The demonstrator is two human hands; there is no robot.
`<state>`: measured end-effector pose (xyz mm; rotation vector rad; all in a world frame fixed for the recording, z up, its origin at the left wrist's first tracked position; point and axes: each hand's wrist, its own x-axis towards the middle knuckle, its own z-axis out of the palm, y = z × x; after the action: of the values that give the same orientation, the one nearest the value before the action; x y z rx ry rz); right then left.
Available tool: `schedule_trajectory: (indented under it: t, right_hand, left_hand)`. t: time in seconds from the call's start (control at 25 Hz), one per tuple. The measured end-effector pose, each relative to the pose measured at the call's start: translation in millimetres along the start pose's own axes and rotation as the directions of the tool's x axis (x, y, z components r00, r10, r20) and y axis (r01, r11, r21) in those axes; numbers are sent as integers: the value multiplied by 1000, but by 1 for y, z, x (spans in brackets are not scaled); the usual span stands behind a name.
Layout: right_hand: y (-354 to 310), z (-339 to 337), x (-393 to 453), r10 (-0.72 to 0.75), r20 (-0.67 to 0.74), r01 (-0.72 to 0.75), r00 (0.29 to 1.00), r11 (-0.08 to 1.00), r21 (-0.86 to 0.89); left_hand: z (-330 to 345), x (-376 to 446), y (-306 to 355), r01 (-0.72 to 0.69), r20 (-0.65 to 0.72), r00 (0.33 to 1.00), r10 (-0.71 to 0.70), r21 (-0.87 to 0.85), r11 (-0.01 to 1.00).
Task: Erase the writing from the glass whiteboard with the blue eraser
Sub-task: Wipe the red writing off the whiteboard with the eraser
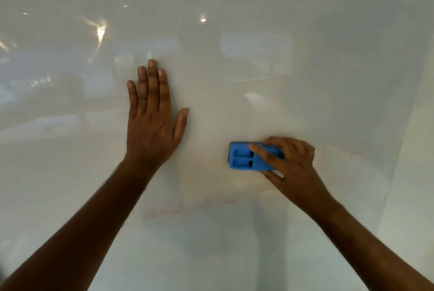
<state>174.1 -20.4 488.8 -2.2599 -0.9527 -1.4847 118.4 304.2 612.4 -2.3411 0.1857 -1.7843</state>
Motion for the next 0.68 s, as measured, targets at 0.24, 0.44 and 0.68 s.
schedule_trajectory:
  t: [0.24,0.44,0.68]
  right_hand:
    - [43,-7,-60,-113,86,121,990,989,-89]
    - [76,-34,-32,95,-29,-96,995,995,-27]
    - [53,-23,-23,113,-74,-112,991,994,15]
  left_hand:
    - [0,-1,12,50,13,999,-50,-4,999]
    - [4,3,31,47,22,999,-47,12,999]
    - [15,10,62,-18,20,1000,18,-14,1000]
